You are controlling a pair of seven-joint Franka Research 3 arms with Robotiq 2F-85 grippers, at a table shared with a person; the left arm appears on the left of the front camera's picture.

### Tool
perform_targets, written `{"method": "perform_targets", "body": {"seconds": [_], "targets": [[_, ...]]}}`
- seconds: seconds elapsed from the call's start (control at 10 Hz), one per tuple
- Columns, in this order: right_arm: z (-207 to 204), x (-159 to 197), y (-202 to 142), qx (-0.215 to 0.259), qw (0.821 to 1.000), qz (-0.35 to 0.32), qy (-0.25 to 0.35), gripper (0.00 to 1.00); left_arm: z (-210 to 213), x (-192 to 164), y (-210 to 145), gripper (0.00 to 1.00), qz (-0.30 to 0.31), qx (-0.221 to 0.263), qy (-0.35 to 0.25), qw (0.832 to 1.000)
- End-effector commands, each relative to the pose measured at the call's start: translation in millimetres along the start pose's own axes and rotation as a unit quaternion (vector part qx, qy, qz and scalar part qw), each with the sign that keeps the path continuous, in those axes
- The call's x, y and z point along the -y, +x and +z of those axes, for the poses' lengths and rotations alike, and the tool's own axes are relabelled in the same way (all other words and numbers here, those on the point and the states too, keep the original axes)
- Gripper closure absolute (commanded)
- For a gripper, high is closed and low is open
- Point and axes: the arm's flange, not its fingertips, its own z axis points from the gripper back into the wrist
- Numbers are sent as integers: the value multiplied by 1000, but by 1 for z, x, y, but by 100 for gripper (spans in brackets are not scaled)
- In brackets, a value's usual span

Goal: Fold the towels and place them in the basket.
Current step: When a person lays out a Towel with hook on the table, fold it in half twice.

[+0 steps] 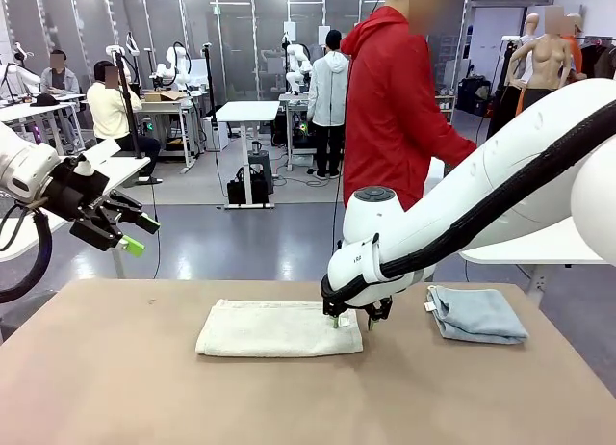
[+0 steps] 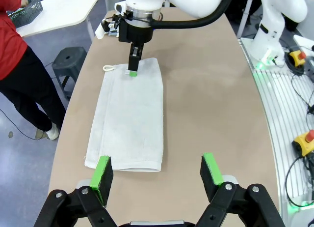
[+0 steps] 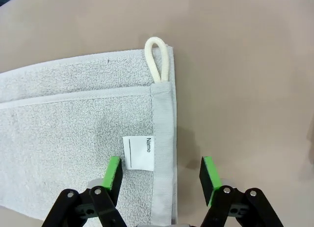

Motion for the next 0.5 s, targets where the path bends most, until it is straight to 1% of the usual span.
{"method": "perform_targets", "body": {"seconds": [0.0,0.1,0.2,0.4], "targets": [[-4,-9,2,15,1000,-13,-17,20,2,-1,2,10,1,-5,-1,1000],[-3,-10,2,15,1000,-11,-10,20,2,-1,2,10,1,-5,-1,1000],[-3,-9,2,18,1000,-11,-11,40,2,-1,2,10,1,-5,-1,1000],[-3,-9,2,16,1000,-15,-11,40,2,-1,2,10,1,-5,-1,1000]]}}
